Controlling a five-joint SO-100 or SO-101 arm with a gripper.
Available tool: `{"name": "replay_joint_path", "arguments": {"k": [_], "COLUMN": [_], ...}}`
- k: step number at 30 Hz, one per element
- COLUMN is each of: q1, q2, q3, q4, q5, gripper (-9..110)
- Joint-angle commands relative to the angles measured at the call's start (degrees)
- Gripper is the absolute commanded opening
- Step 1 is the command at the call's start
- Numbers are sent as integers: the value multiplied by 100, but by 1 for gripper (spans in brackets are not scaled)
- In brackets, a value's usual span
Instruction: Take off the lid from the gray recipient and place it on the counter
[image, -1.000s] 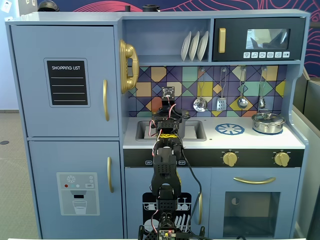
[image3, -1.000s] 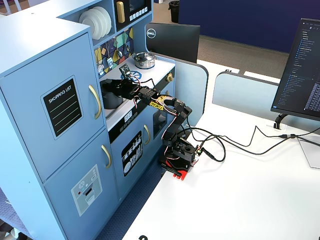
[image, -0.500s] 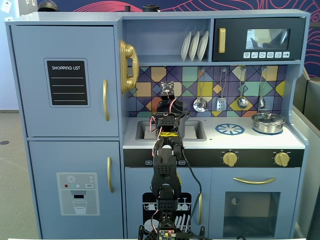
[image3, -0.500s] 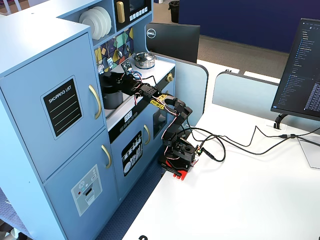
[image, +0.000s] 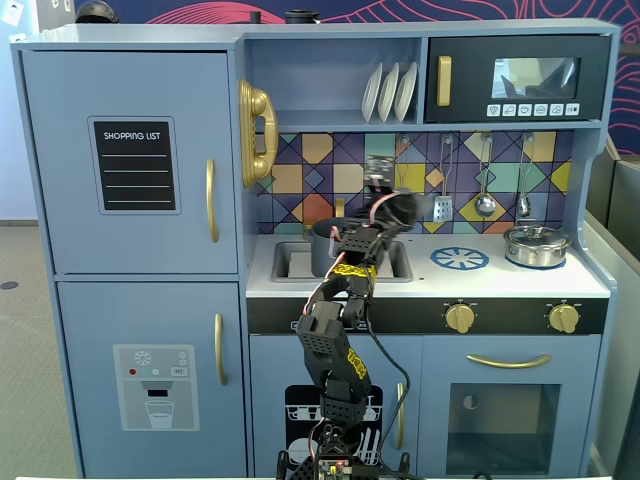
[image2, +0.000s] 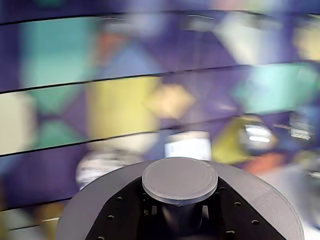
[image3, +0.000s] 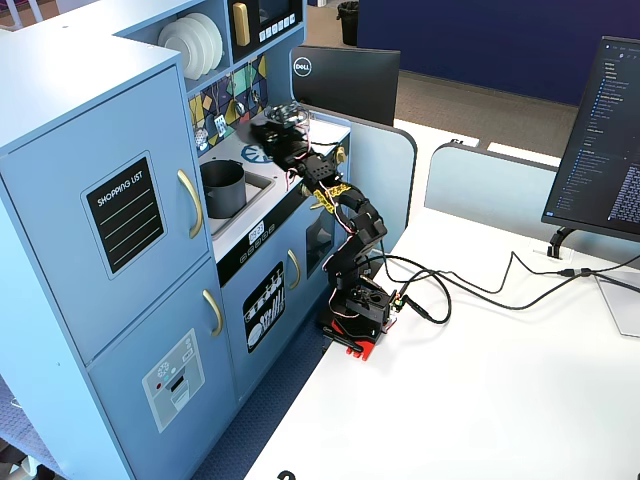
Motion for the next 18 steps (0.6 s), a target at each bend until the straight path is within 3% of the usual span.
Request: {"name": "replay_joint_path", "arguments": {"k": [1, 18], "q1": [483, 967], "q2": [325, -844], "q3": [35, 1389], "q4": [-62, -2162], "q5": [202, 193], "gripper": [0, 0]}}
